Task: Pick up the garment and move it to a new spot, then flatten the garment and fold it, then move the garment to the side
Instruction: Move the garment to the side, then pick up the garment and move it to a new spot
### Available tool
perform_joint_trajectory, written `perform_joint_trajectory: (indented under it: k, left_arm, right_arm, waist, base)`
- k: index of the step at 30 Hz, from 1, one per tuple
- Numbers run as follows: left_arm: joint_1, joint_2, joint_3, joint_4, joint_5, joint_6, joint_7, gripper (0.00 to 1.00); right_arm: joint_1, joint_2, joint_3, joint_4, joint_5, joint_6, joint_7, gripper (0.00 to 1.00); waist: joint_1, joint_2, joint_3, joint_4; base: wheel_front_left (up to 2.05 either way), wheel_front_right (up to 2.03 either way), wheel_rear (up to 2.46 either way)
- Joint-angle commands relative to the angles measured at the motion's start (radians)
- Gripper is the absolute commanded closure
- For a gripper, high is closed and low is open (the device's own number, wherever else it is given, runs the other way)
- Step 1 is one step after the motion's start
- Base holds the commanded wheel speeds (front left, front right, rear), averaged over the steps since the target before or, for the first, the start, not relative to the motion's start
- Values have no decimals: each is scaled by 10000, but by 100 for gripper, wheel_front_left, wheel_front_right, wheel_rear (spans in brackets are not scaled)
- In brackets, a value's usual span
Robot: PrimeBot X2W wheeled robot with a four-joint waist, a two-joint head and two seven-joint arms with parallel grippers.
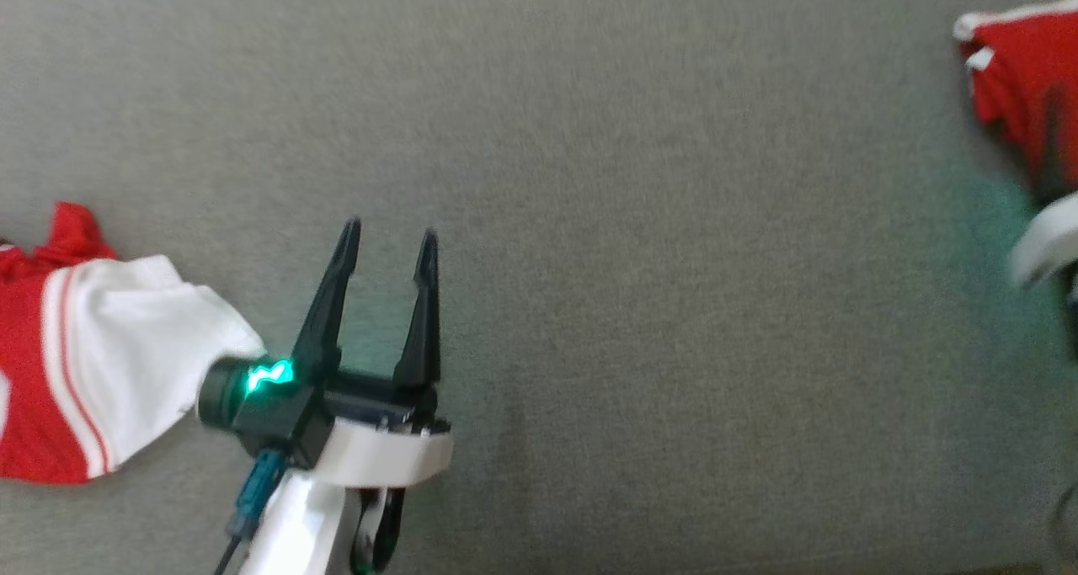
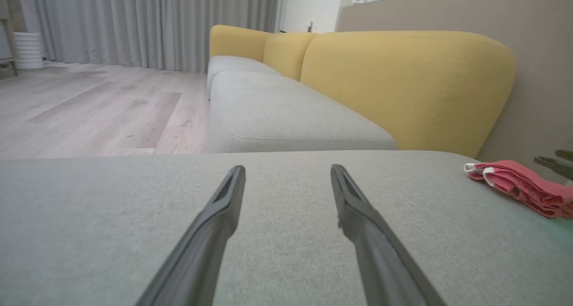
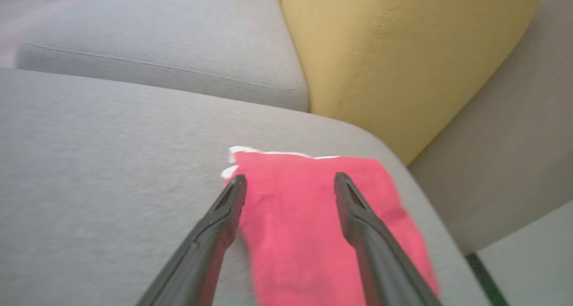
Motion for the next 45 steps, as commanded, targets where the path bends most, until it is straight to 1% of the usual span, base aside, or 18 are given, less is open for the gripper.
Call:
perform_joint_trajectory:
  k: [1, 8, 11, 12, 13, 14, 16, 18, 23, 26, 28, 31, 36, 45]
  left_arm:
    - [160, -14, 391, -179, -168, 161, -51, 0]
    - [1005, -14, 629, 419, -526, 600, -51, 0]
    - [1419, -14, 755, 670, -526, 714, -51, 0]
    - [1567, -14, 802, 736, -512, 748, -51, 0]
    - [1567, -14, 802, 736, -512, 748, -51, 0]
    - [1875, -14, 894, 836, -499, 805, -51, 0]
    - [2006, -14, 940, 853, -483, 818, -51, 0]
    - [2205, -14, 1062, 805, -401, 847, -51, 0]
    - [2605, -5, 1319, 428, 49, 871, -51, 0]
    - [2787, 46, 1368, 195, 525, 875, -51, 0]
    - [2949, 65, 1404, 117, 730, 859, -51, 0]
    - [3197, 56, 1454, 115, 839, 774, -51, 0]
    - [3446, 37, 1448, 158, 928, 582, -51, 0]
    - [3447, 7, 1433, 339, 1023, 542, -51, 0]
  right_arm:
    - [508, 167, 275, -361, 210, 65, -271, 0]
    - [2505, 1734, 1295, -168, 960, 65, -1378, 0]
    - [3181, 2167, 1786, 8, 1364, 65, -1789, 0]
    - [3375, 2262, 1944, 47, 1482, 65, -1895, 0]
    - [3375, 2262, 1944, 47, 1482, 65, -1895, 0]
    - [3731, 2402, 2184, 83, 1716, 65, -2039, 0]
    - [3862, 2455, 2281, 11, 1804, 65, -2088, 0]
    - [4075, 2537, 2274, -326, 1883, 65, -2139, 0]
    - [4830, 2647, 1837, -2375, 1695, 65, -2152, 0]
    - [5411, 2670, 1600, -3021, 1712, 65, -2154, 0]
    - [5776, 2674, 1652, -3309, 1623, 65, -2154, 0]
    - [6275, 2676, 1754, -3534, 1490, 65, -2155, 0]
    - [6812, 2678, 1739, -3698, 1647, 65, -2155, 0]
    - [6913, 2679, 1755, -3699, 1769, 65, -2156, 0]
  waist:
    - [2, 0, -886, 327]
    - [2, 0, -2345, 905]
    - [2, 0, -3008, 1140]
    - [2, 0, -3236, 1219]
    - [2, 0, -3236, 1219]
    - [2, 0, -3638, 1363]
    - [2, 0, -3762, 1424]
    - [2, 0, -4006, 1524]
    - [2, 0, -4498, 1669]
    - [2, 0, -4721, 1713]
    - [2, 0, -4833, 1708]
    - [2, 0, -4965, 1663]
    - [2, 0, -5055, 1587]
    - [2, 0, -5043, 1443]
  base:
    - [0, 0, 0]
    - [0, 0, 0]
    - [0, 0, 0]
    - [0, 0, 0]
    - [0, 0, 0]
    - [0, 0, 0]
    - [0, 0, 0]
    - [0, 0, 0]
    - [0, 0, 0]
    - [0, 0, 0]
    - [0, 0, 0]
    - [0, 0, 0]
    - [0, 0, 0]
    - [0, 0, 0]
